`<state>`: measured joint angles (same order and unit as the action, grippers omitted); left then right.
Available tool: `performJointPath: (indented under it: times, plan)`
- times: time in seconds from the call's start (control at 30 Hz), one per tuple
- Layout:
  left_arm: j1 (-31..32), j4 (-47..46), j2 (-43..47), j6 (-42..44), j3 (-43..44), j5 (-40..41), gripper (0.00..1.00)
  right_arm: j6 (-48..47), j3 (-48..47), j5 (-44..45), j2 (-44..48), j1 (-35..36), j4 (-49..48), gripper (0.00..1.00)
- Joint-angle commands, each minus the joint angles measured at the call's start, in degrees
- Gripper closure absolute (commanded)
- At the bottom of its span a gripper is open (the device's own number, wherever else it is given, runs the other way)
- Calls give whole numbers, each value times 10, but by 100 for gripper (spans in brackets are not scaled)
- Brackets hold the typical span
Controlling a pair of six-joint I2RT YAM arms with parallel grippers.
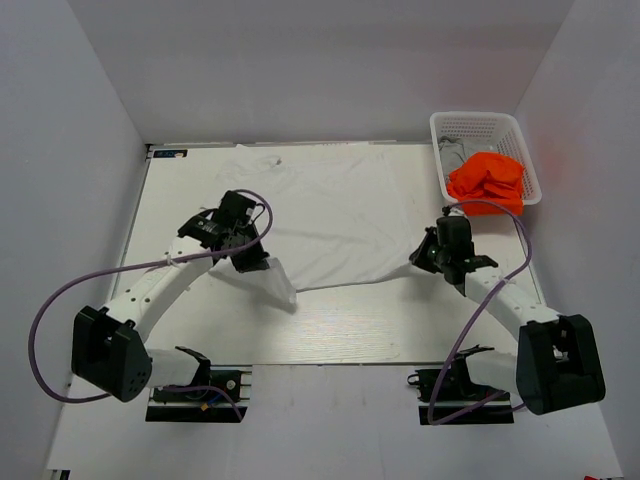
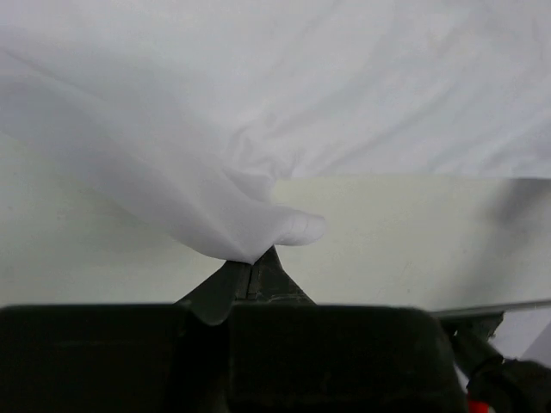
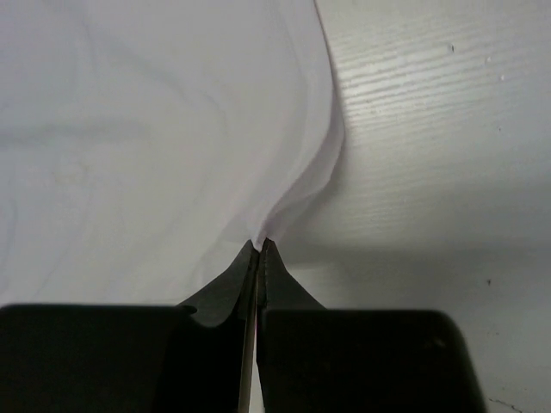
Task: Fold and stack the t-shirts
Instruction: Grap the side of the flattened tshirt closest away from the robot with both arms, then fold the flattened tshirt in 1/3 of the way
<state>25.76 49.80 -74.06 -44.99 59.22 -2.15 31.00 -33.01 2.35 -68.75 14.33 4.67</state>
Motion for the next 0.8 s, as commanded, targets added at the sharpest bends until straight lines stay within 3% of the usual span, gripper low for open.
performJointPath:
  times: [0.0,0.2,0.33,0.57,0.77]
  plan:
    - [-2,-9,-22,-17,71,88,100,-14,-62,-3,-19,0,-6,100]
    - [-18,25,-102,-49,173,216,100,-20,-128,-2,-67,-2,3,100]
    - [-31,13,-132,-44,208,260,100,-23,-177,3,-103,-1,10,100]
    - [-56,-36,-173,-12,251,302,100,-34,-242,23,-168,-5,30,100]
    - [-75,-109,-224,53,271,282,100,-38,-303,27,-224,-7,44,100]
